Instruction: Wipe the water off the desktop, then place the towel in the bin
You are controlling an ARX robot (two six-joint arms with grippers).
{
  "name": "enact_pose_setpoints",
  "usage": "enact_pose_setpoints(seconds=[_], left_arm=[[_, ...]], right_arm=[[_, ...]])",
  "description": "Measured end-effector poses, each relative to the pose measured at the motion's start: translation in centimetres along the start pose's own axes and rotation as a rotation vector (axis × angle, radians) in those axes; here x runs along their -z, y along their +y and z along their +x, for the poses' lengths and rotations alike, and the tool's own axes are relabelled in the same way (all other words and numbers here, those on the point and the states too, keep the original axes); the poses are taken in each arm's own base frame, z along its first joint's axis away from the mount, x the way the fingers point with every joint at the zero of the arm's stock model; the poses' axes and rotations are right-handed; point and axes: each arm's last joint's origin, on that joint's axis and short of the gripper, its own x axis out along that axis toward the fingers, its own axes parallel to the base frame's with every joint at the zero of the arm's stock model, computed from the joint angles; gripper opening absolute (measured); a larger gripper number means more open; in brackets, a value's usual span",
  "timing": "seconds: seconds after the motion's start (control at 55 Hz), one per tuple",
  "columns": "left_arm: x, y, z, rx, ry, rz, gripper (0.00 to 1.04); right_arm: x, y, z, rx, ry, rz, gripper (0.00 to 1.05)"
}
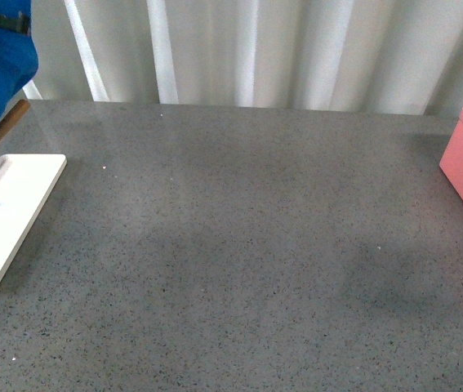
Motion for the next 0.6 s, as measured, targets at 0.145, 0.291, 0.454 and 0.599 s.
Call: enact_pose_setpoints(seconds=[0.145, 0.291, 0.454, 0.599], left_arm=[[-2.0, 1.0, -2.7, 0.028, -0.070, -0.054, 0.04], [-3.8, 0.5, -5.5, 0.071, -0.145, -0.092, 0.04], [-6.4, -2.0, -9.0, 0.168, -0.242, -0.119, 0.04], [-8.9, -6.2, -13.3, 0.324, -0.342, -0.150, 0.04]], right_arm=[[0.0, 0.0, 0.0, 0.000, 0.000, 0.000, 0.98], [0.0, 0.0, 0.0, 0.000, 0.000, 0.000, 0.98], [0.0, 0.0, 0.0, 0.000, 0.000, 0.000, 0.98], [0.0, 0.0, 0.0, 0.000, 0.000, 0.000, 0.98]])
